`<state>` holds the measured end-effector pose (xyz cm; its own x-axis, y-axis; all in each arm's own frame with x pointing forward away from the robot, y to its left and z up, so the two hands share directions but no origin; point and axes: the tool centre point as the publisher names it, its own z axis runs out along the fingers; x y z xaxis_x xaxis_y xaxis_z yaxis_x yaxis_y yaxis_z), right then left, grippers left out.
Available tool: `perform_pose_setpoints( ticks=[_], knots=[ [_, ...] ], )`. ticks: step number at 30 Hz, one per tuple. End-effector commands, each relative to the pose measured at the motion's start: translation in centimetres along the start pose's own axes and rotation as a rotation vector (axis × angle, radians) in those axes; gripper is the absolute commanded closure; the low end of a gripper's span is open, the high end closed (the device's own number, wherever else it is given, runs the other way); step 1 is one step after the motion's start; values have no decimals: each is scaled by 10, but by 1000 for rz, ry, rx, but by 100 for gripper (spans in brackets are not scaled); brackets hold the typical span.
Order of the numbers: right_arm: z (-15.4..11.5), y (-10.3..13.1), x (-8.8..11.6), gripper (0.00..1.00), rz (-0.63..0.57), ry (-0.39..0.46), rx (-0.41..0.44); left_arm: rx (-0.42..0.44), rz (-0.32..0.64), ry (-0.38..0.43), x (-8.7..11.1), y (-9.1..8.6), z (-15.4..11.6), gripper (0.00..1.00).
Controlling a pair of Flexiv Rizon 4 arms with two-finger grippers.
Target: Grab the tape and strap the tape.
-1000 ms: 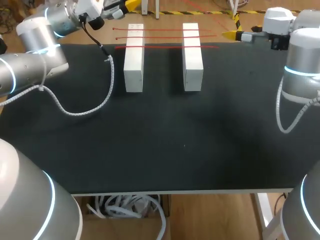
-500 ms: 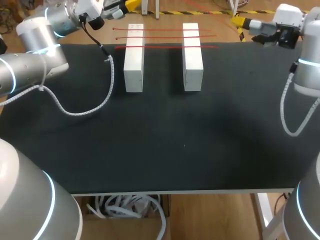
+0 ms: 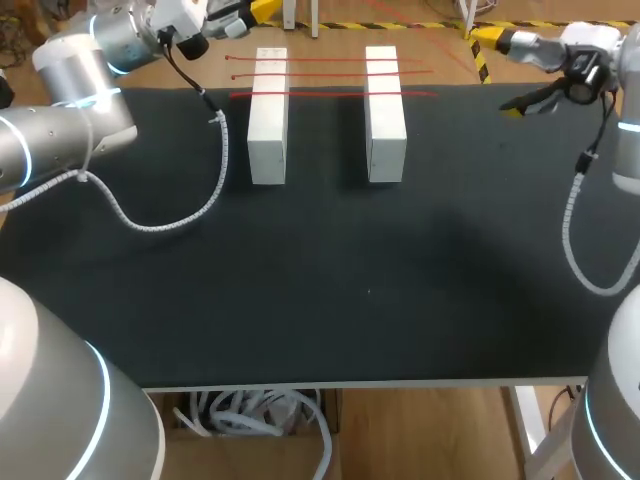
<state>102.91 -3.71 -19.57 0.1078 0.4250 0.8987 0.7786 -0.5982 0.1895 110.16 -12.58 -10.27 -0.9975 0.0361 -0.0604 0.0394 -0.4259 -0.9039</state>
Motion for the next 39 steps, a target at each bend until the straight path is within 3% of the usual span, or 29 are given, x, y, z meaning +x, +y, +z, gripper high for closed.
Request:
perform_pose_setpoints(
  ticks=[1,6,8,12,17,19,23,27,35,39],
  knots=[
    [3,10,-4,0,743,2,-11,-1,0,-4,1,-1,1,100],
    [11,10,4,0,623,114,-78,-1,0,-4,1,-1,1,100],
    [12,3,8,0,488,159,-120,-1,0,-4,1,-1,1,100],
    [12,-15,13,0,418,154,-195,-1,0,-4,1,-1,1,100],
    [11,-25,21,0,212,166,-325,-1,0,-4,1,-1,1,100],
    [11,-18,24,0,185,196,-395,-1,0,-4,1,-1,1,100],
    [18,3,18,0,167,127,-537,-1,0,-4,1,-1,1,100],
    [18,12,19,0,73,189,-647,-1,0,-4,1,-1,1,100],
    [31,0,19,0,262,147,-518,-1,0,-4,1,-1,1,100],
    [33,-2,25,0,210,185,-544,-1,0,-4,1,-1,1,100]
  ],
)
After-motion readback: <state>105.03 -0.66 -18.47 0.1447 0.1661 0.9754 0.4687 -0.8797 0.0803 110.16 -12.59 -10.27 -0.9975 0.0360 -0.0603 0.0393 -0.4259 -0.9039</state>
